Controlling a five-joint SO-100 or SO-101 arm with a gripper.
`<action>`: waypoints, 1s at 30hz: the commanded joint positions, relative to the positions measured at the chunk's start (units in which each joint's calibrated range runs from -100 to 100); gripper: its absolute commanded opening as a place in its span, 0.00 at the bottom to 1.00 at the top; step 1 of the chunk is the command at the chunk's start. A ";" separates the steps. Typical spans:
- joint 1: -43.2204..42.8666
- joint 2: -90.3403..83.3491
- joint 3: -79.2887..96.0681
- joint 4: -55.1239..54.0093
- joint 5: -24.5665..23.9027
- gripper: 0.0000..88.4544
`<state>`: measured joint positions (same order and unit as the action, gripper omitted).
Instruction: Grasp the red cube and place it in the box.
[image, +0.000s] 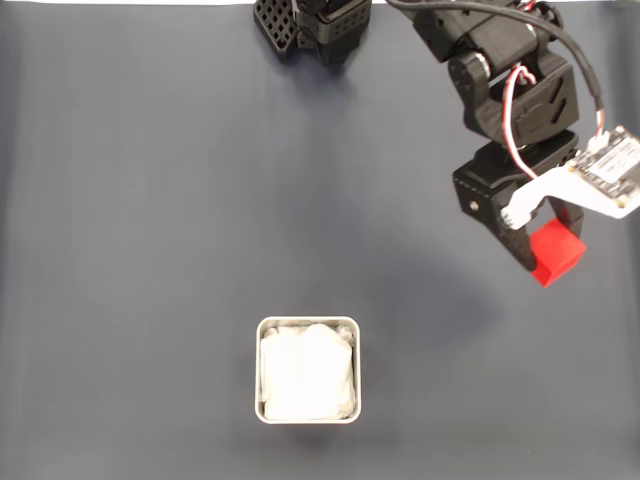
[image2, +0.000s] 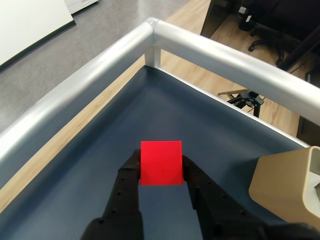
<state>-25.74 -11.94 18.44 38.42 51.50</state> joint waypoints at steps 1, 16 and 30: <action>2.45 -3.40 -3.94 0.26 -0.29 0.11; 10.97 -2.44 -8.68 1.66 -0.29 0.11; 19.14 0.42 -12.24 1.82 -0.54 0.11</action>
<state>-8.46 -11.25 9.40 39.86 51.21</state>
